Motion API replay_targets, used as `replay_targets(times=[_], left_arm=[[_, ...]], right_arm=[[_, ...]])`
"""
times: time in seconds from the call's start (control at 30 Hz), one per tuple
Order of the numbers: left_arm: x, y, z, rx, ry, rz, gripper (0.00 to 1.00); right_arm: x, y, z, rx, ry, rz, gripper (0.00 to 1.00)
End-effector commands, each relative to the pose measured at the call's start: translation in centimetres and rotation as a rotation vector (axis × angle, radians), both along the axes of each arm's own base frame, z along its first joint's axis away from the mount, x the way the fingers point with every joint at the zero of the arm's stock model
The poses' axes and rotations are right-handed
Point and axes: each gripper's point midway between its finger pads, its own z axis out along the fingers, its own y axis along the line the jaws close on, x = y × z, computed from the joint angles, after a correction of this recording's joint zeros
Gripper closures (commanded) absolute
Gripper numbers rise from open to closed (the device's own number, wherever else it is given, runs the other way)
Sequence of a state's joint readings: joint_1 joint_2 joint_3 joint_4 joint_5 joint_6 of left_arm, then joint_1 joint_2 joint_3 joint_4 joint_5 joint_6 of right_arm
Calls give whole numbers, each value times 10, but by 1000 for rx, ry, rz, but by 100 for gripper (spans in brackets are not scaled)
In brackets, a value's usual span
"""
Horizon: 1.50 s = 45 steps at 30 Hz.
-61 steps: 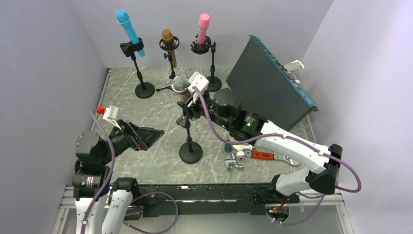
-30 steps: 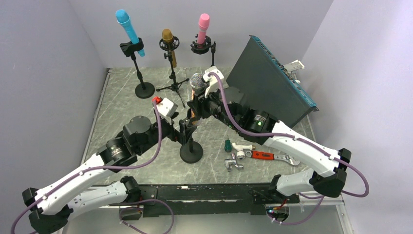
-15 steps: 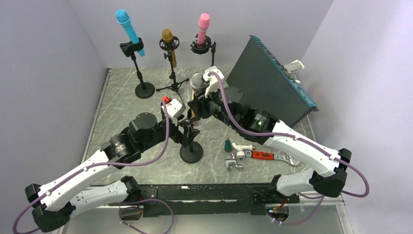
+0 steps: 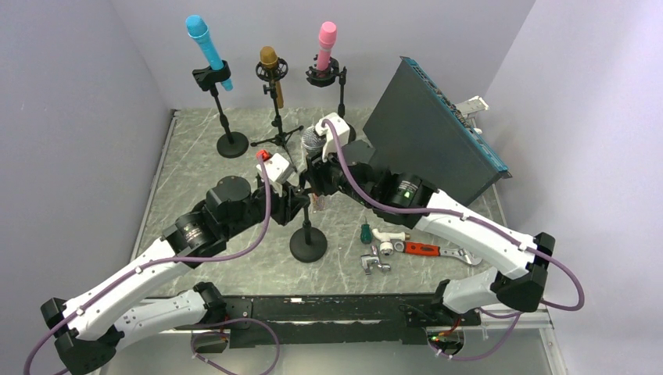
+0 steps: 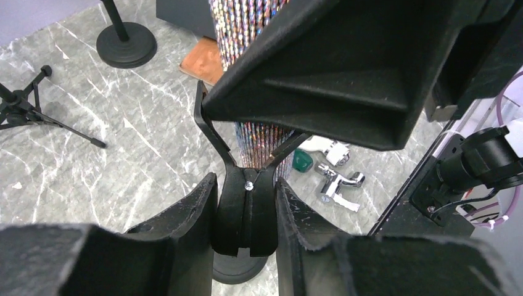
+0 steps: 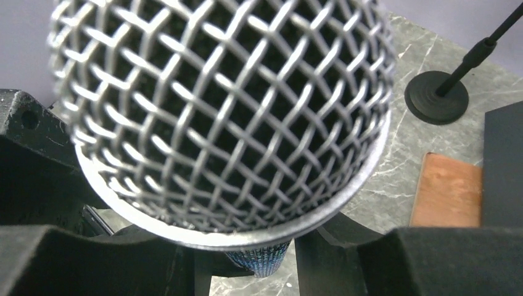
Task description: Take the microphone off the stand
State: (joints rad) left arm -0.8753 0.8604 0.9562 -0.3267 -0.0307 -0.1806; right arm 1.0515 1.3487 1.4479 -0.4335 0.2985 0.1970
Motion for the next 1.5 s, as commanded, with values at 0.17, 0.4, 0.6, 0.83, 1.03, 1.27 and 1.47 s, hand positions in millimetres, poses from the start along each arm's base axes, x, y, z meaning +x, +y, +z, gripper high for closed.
replay_targets(times=[0.17, 0.4, 0.6, 0.83, 1.03, 1.27, 1.47], left_arm=[[5, -1, 8, -53, 36, 31, 100], [8, -4, 2, -48, 156, 70, 35], [-5, 0, 44, -165, 130, 39, 1], [-43, 28, 101, -351, 144, 11, 1], [-78, 34, 108, -521, 175, -99, 1], [-97, 3, 68, -479, 354, -262, 0], [-106, 4, 25, -622, 441, -273, 1]], right_arm=[[40, -59, 64, 61, -86, -216, 100], [36, -99, 54, 76, -96, -270, 100], [17, -106, 16, 34, -4, -234, 100], [-38, -94, -10, 148, 201, -54, 100], [-97, -56, -16, 342, 360, 276, 100], [-140, -24, -12, 617, 486, 559, 100], [-136, -15, -25, 721, 550, 521, 100]])
